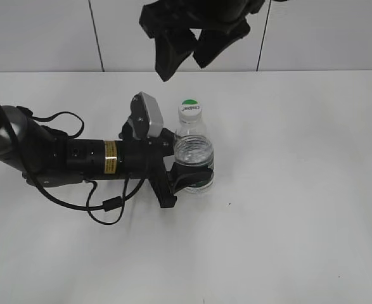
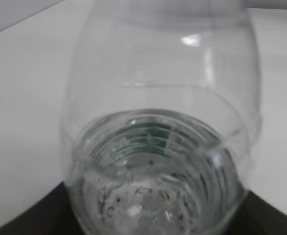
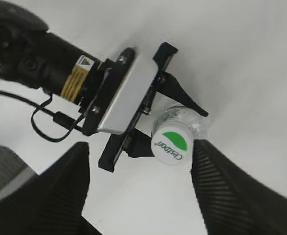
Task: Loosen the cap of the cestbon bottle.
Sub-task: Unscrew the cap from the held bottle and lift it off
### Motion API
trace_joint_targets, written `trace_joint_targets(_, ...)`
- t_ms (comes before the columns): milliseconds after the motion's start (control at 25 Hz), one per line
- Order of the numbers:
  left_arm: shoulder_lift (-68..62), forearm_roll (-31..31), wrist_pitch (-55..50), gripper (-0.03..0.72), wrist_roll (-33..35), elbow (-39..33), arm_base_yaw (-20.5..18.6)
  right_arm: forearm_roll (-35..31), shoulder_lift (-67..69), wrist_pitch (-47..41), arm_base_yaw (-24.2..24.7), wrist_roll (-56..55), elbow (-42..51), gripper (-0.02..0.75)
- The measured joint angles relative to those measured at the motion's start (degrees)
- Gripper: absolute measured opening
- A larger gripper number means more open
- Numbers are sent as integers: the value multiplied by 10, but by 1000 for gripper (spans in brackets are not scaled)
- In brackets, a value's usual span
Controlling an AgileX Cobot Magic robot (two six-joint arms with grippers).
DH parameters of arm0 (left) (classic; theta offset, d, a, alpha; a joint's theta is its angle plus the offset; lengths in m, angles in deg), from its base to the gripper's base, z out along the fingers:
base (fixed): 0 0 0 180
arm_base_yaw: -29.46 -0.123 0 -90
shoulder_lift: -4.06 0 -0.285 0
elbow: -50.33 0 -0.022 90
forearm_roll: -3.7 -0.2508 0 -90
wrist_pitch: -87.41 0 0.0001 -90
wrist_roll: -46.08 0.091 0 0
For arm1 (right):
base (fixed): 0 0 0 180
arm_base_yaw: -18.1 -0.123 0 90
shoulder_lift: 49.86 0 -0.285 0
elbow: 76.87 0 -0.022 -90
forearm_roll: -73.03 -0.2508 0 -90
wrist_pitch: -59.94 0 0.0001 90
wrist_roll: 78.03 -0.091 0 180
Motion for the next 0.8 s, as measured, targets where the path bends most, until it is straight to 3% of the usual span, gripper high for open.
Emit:
trace_joint_targets(200,0,2,0,412,0,0,0,45,19,0,0,-100,14,501)
trace_joint_targets(600,0,3,-1,412,0,0,0,54,59,-1,0,-116,30,500)
trace_joint_targets(800,0,3,-1,412,0,0,0,57,62,-1,0,-116,30,414)
